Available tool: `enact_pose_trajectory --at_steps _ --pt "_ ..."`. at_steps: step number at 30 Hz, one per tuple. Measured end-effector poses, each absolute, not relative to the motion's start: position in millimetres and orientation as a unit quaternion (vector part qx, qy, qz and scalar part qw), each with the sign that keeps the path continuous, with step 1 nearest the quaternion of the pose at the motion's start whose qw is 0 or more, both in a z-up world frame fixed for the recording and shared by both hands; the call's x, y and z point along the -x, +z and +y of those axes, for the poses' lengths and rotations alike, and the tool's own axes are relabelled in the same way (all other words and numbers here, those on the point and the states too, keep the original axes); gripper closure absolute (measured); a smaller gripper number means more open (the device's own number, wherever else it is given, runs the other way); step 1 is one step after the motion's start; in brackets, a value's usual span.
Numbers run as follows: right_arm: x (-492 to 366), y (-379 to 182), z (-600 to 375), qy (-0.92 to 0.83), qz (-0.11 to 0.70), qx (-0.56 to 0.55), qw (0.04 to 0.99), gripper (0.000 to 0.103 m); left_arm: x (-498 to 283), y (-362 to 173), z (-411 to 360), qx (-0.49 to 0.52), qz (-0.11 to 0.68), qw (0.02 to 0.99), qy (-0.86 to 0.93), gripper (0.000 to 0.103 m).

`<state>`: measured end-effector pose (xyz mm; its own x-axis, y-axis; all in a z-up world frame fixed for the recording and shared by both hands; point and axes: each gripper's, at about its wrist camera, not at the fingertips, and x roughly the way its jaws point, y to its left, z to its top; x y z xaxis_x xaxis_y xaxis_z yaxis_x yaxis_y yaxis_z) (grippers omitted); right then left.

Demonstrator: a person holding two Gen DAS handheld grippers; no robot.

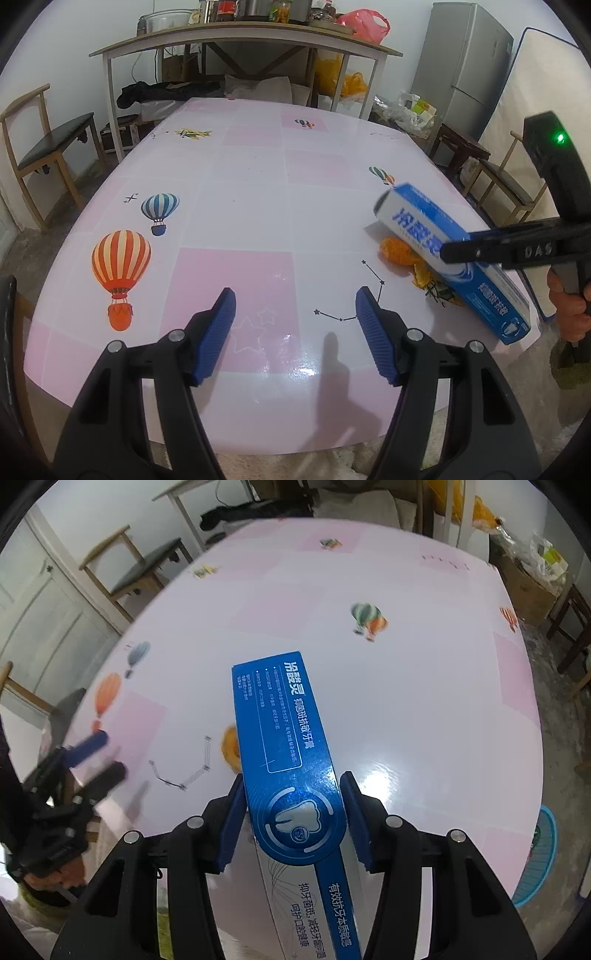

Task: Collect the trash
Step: 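Grasp the orange peel scrap with the left tool while the right tool holds the box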

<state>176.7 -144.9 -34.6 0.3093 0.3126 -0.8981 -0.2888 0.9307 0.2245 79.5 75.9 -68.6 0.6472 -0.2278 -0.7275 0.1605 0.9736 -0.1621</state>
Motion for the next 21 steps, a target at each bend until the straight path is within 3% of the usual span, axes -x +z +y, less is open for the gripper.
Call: enact_pose_trajectory --at_steps 14,21 --pt "-170 -33 -201 0.081 0.547 -0.012 0.833 0.053 -108 -69 42 0.098 0.416 0.881 -0.203 0.039" --pt "-167 -44 -204 0.084 0.553 -0.021 0.829 0.053 -137 -85 21 0.143 0.455 0.847 -0.236 0.06"
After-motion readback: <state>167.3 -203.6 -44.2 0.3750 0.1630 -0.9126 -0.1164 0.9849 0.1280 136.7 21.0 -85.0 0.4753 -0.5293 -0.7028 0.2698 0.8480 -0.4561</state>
